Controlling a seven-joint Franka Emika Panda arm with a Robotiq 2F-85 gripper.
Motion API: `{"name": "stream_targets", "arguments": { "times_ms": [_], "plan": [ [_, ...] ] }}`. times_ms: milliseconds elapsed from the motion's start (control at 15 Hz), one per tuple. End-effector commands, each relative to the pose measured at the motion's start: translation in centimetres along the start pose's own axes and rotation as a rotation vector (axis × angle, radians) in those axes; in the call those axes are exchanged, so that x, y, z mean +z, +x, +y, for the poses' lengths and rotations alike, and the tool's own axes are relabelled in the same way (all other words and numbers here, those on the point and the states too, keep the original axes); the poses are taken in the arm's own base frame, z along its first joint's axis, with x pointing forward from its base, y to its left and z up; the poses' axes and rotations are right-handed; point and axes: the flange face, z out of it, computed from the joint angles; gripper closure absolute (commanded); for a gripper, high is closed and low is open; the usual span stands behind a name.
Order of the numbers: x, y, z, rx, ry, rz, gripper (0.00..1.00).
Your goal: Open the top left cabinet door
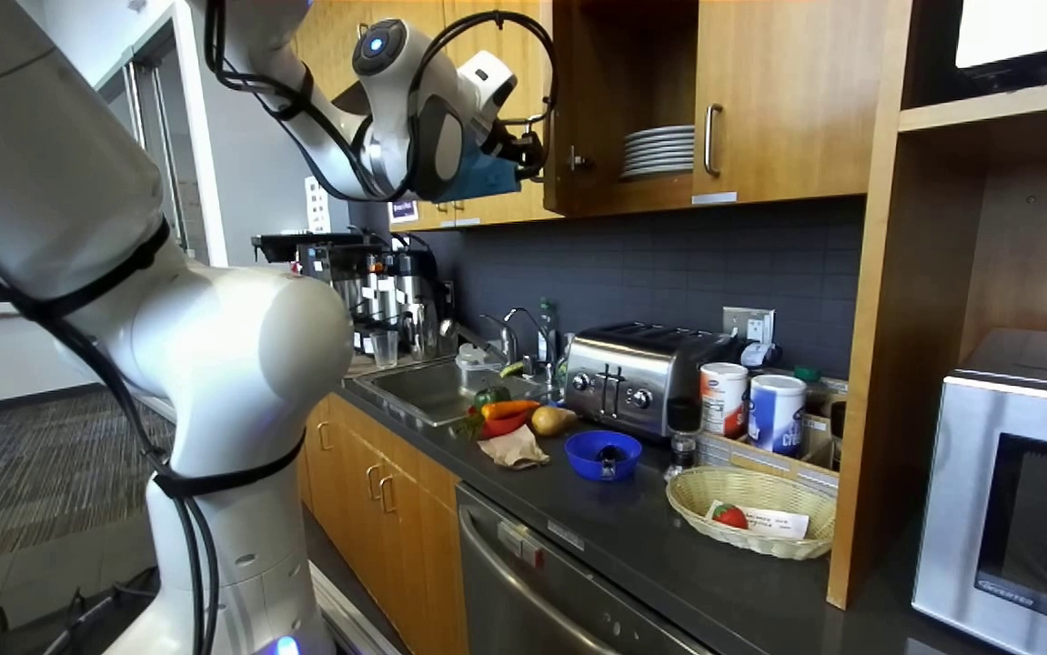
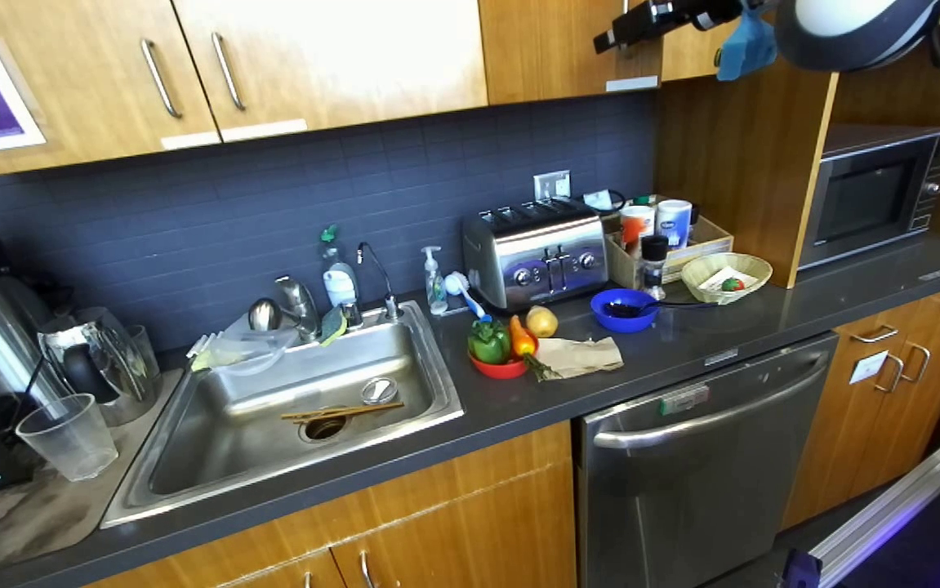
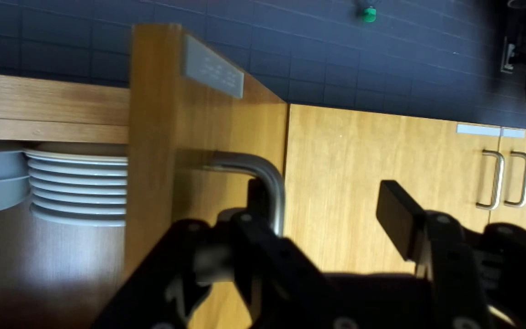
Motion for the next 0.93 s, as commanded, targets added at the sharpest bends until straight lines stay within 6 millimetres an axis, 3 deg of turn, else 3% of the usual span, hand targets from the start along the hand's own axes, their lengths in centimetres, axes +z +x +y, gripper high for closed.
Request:
{"name": "stream_targets", "arguments": {
  "times_ms": [0, 133, 867],
  "plan": [
    [-0.2, 0.4, -1.1, -0.016, 0.06, -0.002, 0.03],
    [-1.2, -0.6, -1.0, -0.017, 0.065, 0.002, 0.0],
    [-1.1, 0.5, 0.1, -0.022, 0.06, -0.014, 0.0]
  ]
}}
